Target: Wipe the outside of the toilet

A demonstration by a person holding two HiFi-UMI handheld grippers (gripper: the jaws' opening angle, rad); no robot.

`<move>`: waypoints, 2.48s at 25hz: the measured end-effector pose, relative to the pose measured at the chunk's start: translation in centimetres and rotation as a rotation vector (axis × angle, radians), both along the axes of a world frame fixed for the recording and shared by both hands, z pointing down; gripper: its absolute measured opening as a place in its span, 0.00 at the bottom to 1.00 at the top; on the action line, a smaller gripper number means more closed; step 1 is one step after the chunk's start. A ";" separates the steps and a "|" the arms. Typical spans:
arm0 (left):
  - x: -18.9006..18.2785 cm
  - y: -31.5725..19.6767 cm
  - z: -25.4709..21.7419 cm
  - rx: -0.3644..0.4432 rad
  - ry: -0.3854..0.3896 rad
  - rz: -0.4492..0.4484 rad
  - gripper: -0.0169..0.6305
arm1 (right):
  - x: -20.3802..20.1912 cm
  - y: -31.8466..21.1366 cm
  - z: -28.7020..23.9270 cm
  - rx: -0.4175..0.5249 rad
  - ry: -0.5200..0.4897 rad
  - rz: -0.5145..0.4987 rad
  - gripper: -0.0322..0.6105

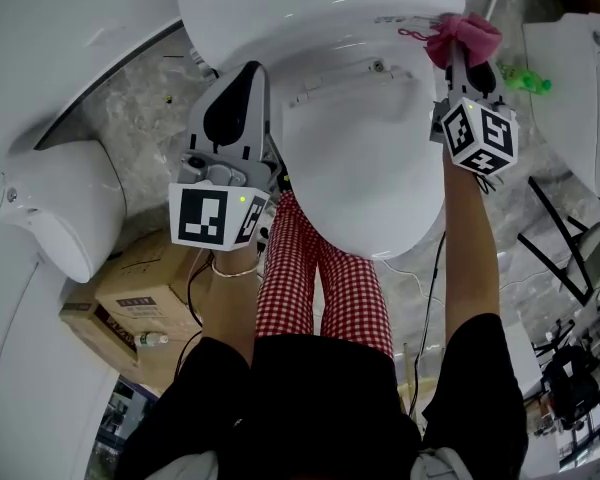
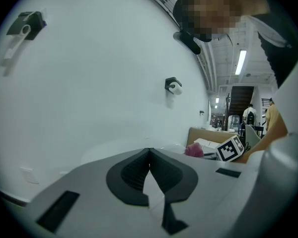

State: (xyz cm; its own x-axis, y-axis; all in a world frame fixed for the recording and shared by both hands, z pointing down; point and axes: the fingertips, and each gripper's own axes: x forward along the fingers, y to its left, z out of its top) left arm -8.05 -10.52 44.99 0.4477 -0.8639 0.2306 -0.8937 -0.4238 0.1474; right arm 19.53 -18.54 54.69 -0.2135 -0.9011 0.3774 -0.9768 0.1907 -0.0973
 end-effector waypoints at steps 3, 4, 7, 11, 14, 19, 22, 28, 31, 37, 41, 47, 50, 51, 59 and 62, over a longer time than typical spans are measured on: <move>-0.4 0.3 -0.1 0.004 0.002 -0.004 0.03 | 0.1 0.5 -0.3 0.011 -0.026 0.022 0.18; -0.5 0.4 -0.2 0.004 0.003 -0.004 0.03 | -0.1 0.7 -0.4 0.015 -0.029 0.022 0.18; -1.0 1.0 -0.2 0.004 0.001 -0.005 0.03 | -0.7 1.8 -0.3 0.022 -0.043 0.030 0.18; -2.0 1.7 -0.2 0.002 0.000 -0.016 0.03 | -2.5 3.5 -0.3 0.031 -0.060 0.025 0.18; -2.7 2.2 -0.1 0.001 0.001 -0.024 0.03 | -4.4 4.7 0.1 0.027 -0.085 0.016 0.18; -3.8 2.8 -0.1 -0.003 0.005 -0.035 0.03 | -8.8 6.5 1.2 -0.005 -0.151 -0.001 0.18; -4.7 2.9 -0.1 -0.001 0.004 -0.046 0.03 | -11.9 6.9 1.6 -0.015 -0.168 -0.039 0.18; -6.1 3.3 0.1 -0.005 0.006 -0.064 0.03 | -17.8 8.2 2.2 -0.041 -0.181 -0.142 0.18; -6.6 3.2 0.1 -0.003 0.011 -0.073 0.03 | -21.0 8.9 2.4 -0.053 -0.168 -0.232 0.18; -7.7 3.4 0.2 -0.006 0.009 -0.088 0.03 | -26.0 10.0 3.3 -0.078 -0.151 -0.358 0.18; -8.5 3.6 0.3 -0.010 0.005 -0.097 0.03 | -28.6 10.5 4.3 -0.108 -0.143 -0.423 0.18; -9.6 3.8 0.4 -0.011 0.006 -0.118 0.03 | -30.6 11.1 5.9 -0.157 -0.132 -0.466 0.18; -10.0 3.9 0.6 -0.015 0.008 -0.128 0.03 | -31.0 10.8 6.3 -0.162 -0.129 -0.473 0.18; -10.1 3.9 0.7 -0.017 0.008 -0.130 0.03 | -31.2 10.7 6.3 -0.159 -0.123 -0.479 0.18; -10.4 3.9 1.0 -0.026 0.013 -0.144 0.03 | -31.8 9.6 6.5 -0.165 -0.106 -0.487 0.18; -10.5 3.7 0.8 -0.023 0.015 -0.147 0.03 | -31.7 9.3 6.7 -0.163 -0.086 -0.503 0.18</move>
State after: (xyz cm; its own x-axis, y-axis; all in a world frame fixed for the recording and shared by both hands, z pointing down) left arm -18.51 -6.81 45.84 0.3199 -0.9152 0.2451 -0.9436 -0.2845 0.1692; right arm -12.17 -9.25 61.36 -0.6402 -0.6108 0.4660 -0.7560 0.6086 -0.2409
